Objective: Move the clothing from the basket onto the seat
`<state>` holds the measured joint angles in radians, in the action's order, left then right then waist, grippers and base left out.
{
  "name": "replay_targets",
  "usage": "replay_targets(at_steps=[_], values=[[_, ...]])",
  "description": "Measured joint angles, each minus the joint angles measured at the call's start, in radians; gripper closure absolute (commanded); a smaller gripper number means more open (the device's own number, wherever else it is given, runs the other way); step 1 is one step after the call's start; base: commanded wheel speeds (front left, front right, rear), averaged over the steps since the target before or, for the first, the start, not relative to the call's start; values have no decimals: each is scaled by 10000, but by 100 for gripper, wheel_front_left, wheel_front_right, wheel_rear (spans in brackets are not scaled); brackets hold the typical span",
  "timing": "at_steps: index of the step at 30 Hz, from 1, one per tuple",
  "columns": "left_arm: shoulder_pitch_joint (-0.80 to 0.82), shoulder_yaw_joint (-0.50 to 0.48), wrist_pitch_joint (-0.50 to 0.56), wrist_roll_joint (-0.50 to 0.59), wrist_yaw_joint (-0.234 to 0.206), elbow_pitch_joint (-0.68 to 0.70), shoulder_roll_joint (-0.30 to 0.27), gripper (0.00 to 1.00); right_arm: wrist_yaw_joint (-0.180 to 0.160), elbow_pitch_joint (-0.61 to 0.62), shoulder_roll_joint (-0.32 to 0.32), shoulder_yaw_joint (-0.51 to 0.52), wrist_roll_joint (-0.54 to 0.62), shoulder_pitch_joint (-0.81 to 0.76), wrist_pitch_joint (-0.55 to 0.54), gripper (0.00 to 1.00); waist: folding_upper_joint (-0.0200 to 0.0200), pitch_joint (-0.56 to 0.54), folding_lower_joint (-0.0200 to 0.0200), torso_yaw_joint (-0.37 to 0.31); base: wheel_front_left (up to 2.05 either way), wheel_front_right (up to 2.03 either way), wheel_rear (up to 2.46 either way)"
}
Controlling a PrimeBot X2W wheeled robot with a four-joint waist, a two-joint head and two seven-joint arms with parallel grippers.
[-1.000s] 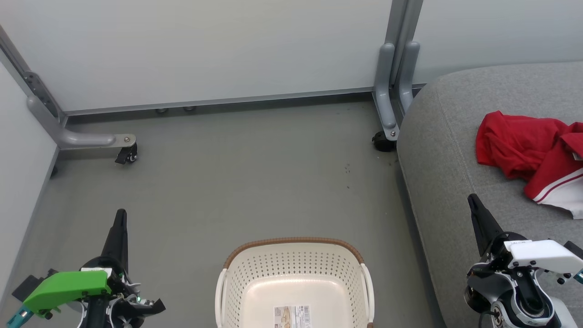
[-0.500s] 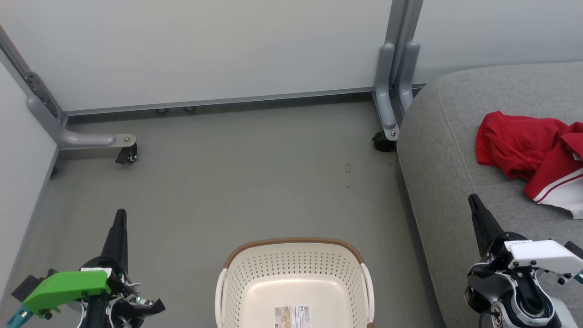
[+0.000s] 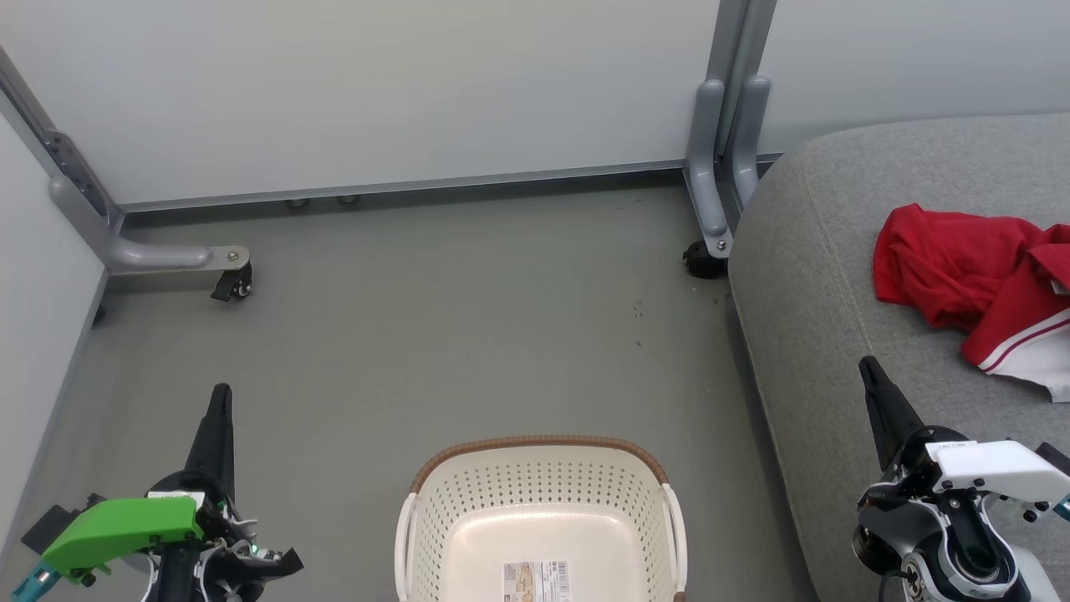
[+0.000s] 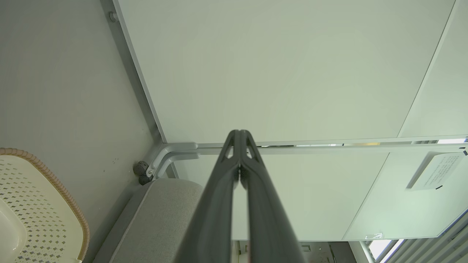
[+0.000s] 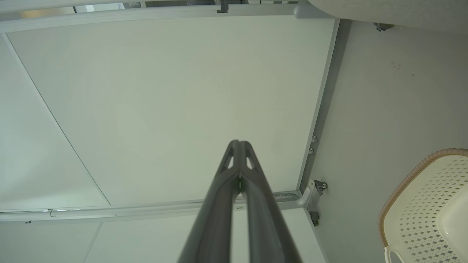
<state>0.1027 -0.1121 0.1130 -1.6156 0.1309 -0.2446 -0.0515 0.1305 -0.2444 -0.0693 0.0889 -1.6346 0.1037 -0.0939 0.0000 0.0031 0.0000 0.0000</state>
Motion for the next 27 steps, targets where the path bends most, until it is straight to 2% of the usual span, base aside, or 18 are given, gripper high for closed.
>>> replay_targets(at_steps=[27], values=[[1,-13,2,0,0,-2,8,100,0,-6,58,69,59,5,-31,100,0,0,0,0,0,0,0]])
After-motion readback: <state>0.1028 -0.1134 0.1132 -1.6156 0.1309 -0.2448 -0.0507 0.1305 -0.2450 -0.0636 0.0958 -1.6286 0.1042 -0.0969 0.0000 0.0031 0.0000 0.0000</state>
